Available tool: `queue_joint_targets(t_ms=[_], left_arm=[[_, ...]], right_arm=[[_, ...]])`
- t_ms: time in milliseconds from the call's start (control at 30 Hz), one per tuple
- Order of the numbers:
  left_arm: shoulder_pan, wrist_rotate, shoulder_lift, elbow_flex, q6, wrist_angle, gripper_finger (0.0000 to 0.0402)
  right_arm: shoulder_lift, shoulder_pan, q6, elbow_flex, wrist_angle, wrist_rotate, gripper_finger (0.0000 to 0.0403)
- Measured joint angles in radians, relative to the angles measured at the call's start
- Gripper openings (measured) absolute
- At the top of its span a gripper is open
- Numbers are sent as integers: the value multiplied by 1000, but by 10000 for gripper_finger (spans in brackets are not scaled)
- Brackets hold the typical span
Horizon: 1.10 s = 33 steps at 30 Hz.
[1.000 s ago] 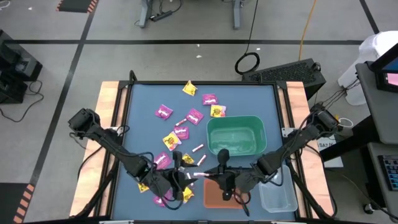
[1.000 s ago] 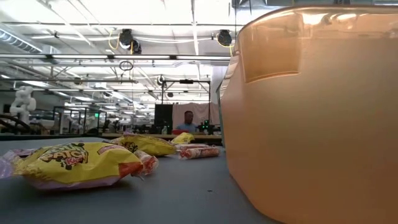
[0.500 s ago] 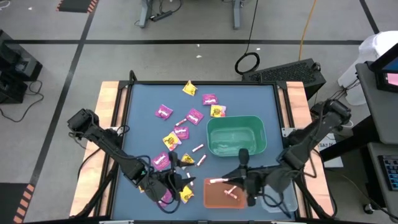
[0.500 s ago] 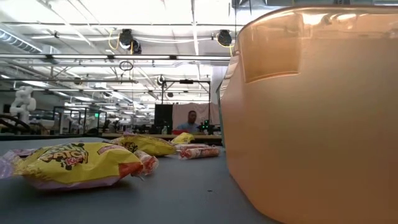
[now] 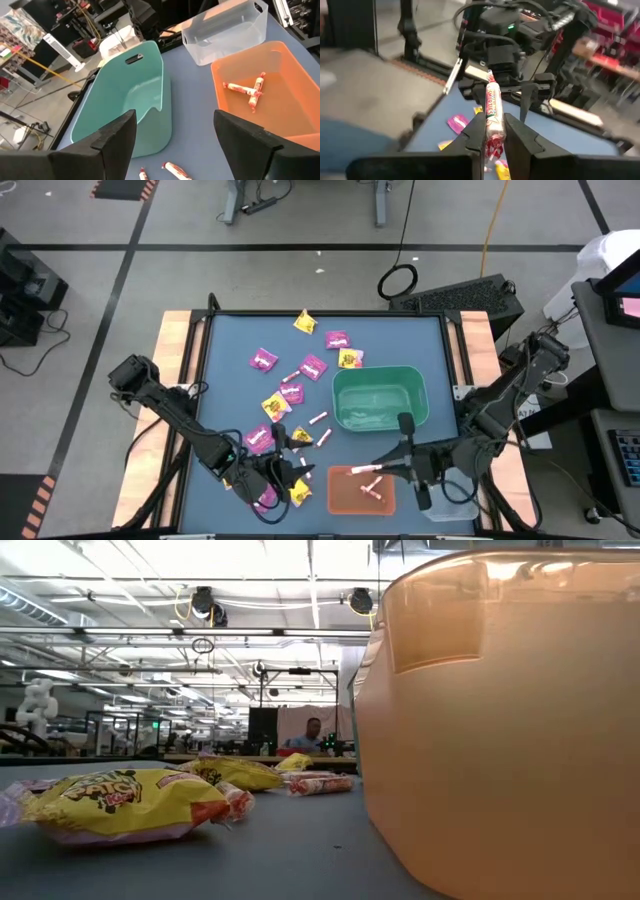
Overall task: Sort candy
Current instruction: Put the white candy into the orange bin
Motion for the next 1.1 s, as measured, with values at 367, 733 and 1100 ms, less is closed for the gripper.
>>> queue_joint_targets(t_ms=[367,733,1100], left_arm=[[0,15,0,0,27,45,271],[0,30,0,0,26,45,271],[0,30,0,0,25,45,271]], right_arm=[[-5,-22,236,0,-7,-86,41],[-5,-21,203,0,-123,16,41],[-1,-3,7,0,-309,14,41]])
